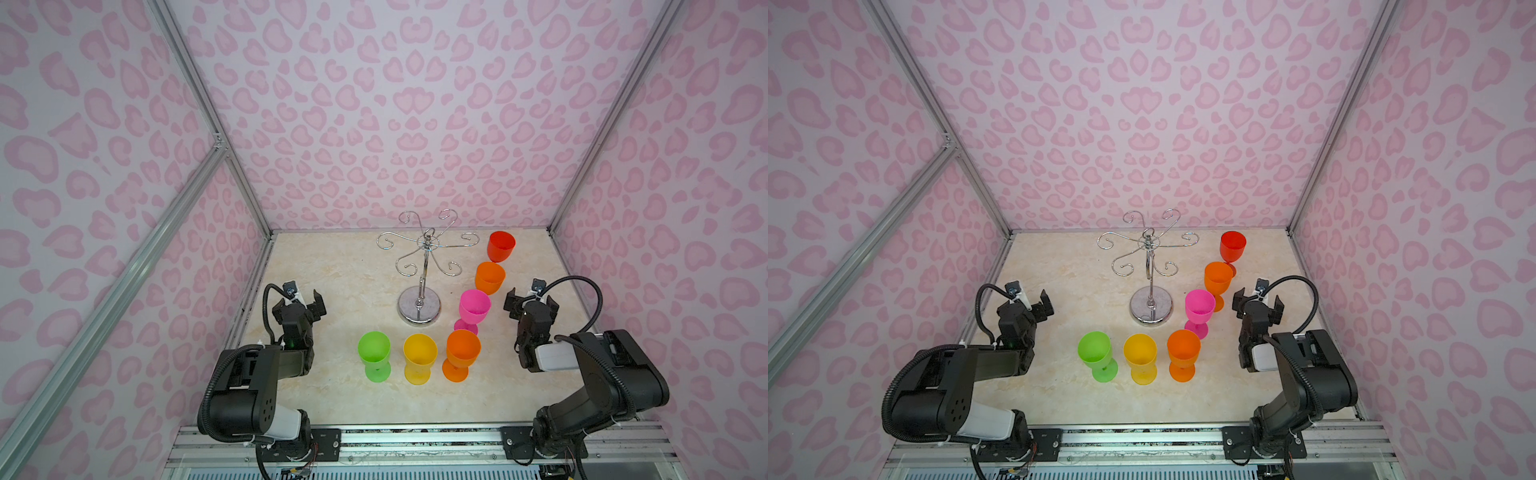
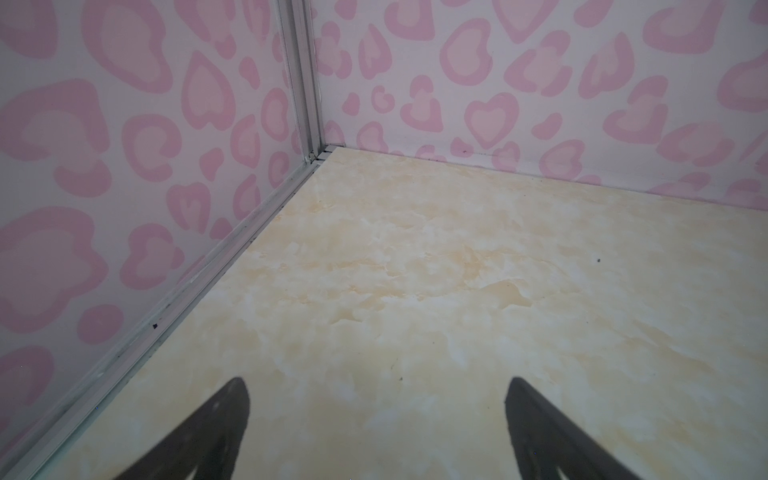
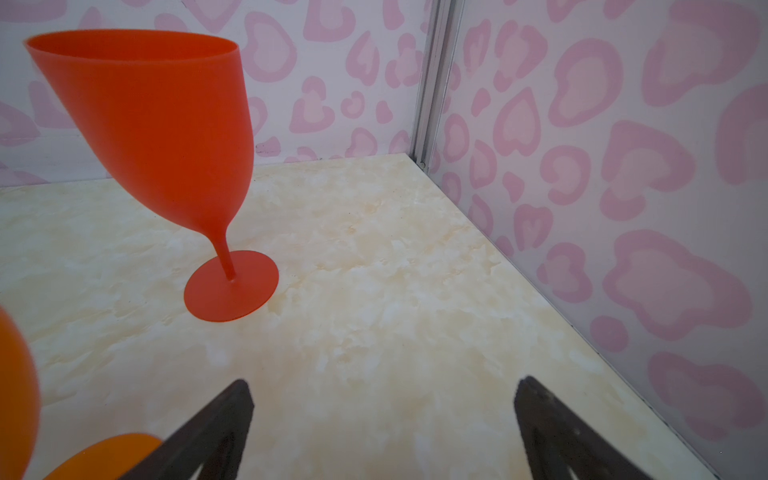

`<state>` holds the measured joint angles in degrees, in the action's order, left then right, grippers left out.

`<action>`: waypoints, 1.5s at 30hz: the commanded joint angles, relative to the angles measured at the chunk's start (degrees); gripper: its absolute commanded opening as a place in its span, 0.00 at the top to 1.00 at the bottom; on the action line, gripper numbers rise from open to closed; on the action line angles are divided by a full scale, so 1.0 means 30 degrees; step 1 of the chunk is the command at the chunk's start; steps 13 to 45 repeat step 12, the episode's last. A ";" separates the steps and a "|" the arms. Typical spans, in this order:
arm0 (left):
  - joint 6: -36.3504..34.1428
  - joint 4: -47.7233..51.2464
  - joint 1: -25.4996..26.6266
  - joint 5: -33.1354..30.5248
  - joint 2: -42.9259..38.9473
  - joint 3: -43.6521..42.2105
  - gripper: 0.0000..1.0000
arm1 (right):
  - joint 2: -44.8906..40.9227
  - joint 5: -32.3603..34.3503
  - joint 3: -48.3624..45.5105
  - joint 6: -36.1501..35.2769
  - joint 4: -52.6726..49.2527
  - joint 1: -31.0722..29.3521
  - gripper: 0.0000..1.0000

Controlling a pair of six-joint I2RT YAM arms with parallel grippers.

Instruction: Take the wine glass off the wine glass rack

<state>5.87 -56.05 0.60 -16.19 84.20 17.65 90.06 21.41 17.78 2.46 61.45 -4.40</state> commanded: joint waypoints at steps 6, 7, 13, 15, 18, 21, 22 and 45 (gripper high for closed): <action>-0.0081 -0.0621 -0.0003 -0.0153 0.0101 0.0133 0.03 | 0.0068 0.0192 -0.0113 0.0030 0.0650 -0.0026 0.01; -0.0059 -0.0508 0.0005 -0.0149 0.0146 0.0235 0.03 | 0.0067 0.0201 -0.0122 0.0008 0.0639 -0.0026 0.01; -0.0111 -0.0769 0.0005 -0.0122 -0.0001 -0.0013 0.02 | 0.0079 0.0223 -0.0110 0.0015 0.0639 -0.0027 0.01; -0.0111 -0.0769 0.0005 -0.0122 -0.0001 -0.0013 0.02 | 0.0079 0.0223 -0.0110 0.0015 0.0639 -0.0027 0.01; -0.0111 -0.0769 0.0005 -0.0122 -0.0001 -0.0013 0.02 | 0.0079 0.0223 -0.0110 0.0015 0.0639 -0.0027 0.01; -0.0111 -0.0769 0.0005 -0.0122 -0.0001 -0.0013 0.02 | 0.0079 0.0223 -0.0110 0.0015 0.0639 -0.0027 0.01; -0.0111 -0.0769 0.0005 -0.0122 -0.0001 -0.0013 0.02 | 0.0079 0.0223 -0.0110 0.0015 0.0639 -0.0027 0.01; -0.0111 -0.0769 0.0005 -0.0122 -0.0001 -0.0013 0.02 | 0.0079 0.0223 -0.0110 0.0015 0.0639 -0.0027 0.01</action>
